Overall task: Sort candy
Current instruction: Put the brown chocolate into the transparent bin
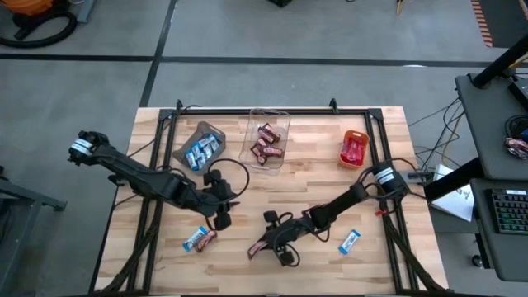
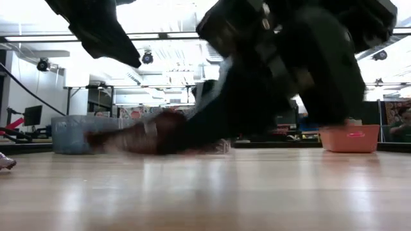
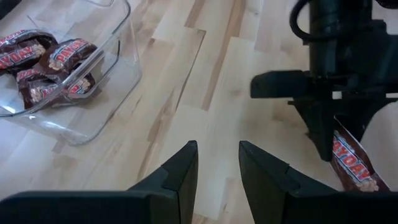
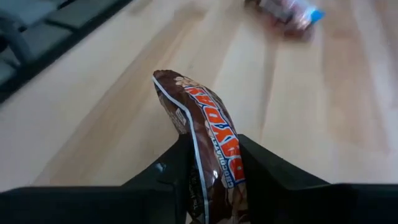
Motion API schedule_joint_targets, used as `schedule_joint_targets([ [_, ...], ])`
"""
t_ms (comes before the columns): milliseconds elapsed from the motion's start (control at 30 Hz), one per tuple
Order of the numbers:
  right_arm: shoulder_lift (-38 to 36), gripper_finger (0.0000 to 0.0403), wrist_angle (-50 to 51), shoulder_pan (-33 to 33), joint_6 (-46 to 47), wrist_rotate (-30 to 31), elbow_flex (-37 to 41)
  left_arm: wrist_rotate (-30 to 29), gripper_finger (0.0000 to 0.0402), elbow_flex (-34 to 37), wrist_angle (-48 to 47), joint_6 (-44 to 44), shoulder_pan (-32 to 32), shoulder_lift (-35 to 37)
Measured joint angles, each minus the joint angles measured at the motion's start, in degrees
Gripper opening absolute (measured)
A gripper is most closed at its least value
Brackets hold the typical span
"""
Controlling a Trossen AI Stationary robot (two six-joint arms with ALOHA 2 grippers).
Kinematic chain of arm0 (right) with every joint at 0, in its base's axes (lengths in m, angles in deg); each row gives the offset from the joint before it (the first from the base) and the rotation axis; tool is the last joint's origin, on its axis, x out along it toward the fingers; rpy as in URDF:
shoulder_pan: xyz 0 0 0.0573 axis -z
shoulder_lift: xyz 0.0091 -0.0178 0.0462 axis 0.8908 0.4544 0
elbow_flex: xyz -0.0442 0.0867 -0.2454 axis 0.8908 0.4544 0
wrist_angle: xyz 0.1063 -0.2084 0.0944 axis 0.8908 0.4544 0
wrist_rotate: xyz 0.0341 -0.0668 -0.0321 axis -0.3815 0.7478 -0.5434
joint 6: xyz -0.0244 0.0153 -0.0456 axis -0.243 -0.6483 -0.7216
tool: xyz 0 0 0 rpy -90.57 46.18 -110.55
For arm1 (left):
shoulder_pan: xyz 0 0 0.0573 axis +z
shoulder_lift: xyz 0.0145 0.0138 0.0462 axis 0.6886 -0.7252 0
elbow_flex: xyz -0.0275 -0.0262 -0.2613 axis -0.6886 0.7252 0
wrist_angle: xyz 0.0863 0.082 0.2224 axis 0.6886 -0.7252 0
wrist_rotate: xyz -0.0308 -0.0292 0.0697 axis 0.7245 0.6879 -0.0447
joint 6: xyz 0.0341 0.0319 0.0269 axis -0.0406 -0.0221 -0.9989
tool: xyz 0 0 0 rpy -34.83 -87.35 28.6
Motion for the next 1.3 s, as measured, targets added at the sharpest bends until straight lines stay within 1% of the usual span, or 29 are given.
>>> schedule_joint_targets([
  [167,-5.52,0.0104,2.45,1.61,0.59,0.30,-0.05,0.09,0.0100,0.00,-1.26,0.50,-0.91,2.94],
  [333,-13.61,0.0103,7.79,5.07,0.56,0.41,-0.11,0.04,0.0100,0.00,-3.48,1.75,-1.73,5.93],
  [500,-21.27,0.0102,13.31,11.10,-0.56,0.96,-0.15,0.02,0.0100,-0.02,-3.62,1.95,-2.17,7.78],
  [633,-25.58,0.0102,17.37,17.08,-2.96,1.90,-0.13,0.02,0.0100,-0.02,-4.28,1.94,-2.54,8.51],
  [700,-26.70,0.0102,17.73,20.36,-4.92,1.90,-0.13,0.00,0.0100,-0.02,-5.03,1.94,-2.56,8.58],
  [867,-26.92,0.0101,17.71,28.49,-9.02,1.89,-0.13,-0.29,0.0100,-0.02,-5.82,1.94,-2.56,8.27],
  [1000,-25.50,0.0100,17.63,34.87,-9.86,1.89,-0.13,-0.36,0.0100,-0.02,-5.71,1.95,-2.56,8.15],
  [1167,-22.15,0.0100,17.61,41.91,-7.53,1.99,-0.13,-0.50,0.0100,-0.02,-5.74,1.93,-2.56,8.15],
  [1300,-19.20,0.0100,17.57,45.67,-4.28,2.06,-0.11,-0.50,0.0100,-0.02,-5.75,1.93,-2.56,8.06],
])
